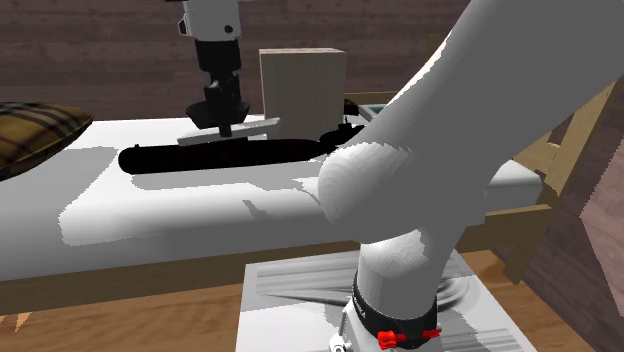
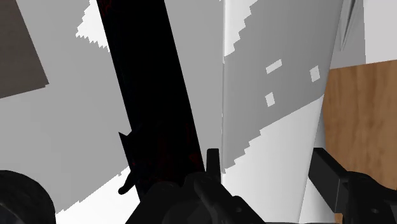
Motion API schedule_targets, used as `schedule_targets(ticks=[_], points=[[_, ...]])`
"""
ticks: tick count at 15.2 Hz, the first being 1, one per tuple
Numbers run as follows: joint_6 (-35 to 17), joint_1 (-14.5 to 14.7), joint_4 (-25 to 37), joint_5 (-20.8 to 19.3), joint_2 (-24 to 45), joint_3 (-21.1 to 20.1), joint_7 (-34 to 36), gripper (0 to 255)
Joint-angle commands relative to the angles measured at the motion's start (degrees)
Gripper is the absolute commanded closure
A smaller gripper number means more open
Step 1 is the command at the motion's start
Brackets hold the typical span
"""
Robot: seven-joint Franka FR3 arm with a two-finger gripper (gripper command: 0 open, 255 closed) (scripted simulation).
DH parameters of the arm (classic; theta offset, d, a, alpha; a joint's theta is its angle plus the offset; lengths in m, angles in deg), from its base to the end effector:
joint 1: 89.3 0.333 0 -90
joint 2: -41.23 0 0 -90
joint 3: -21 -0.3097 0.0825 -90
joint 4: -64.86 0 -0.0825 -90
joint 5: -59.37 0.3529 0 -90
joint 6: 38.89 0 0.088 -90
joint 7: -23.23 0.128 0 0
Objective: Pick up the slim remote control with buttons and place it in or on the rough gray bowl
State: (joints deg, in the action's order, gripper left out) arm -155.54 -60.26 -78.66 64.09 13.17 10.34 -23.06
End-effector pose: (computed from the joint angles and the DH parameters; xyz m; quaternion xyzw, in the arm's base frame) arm 0.2822 0.2439 0.4384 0.7506 0.6607 0.0071 0.0071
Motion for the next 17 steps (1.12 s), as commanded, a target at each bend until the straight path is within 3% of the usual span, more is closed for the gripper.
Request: schedule_targets(ticks=[1, 8, 17], points=[[1.88, -0.06, 1.30, -0.09, -0.57, 0.23, -0.14, 255], [7.25, -0.15, 5.59, -0.27, -1.65, 0.62, -0.20, 255], [5.66, -3.31, 23.69, -3.96, 18.22, 2.34, -2.75, 255]])
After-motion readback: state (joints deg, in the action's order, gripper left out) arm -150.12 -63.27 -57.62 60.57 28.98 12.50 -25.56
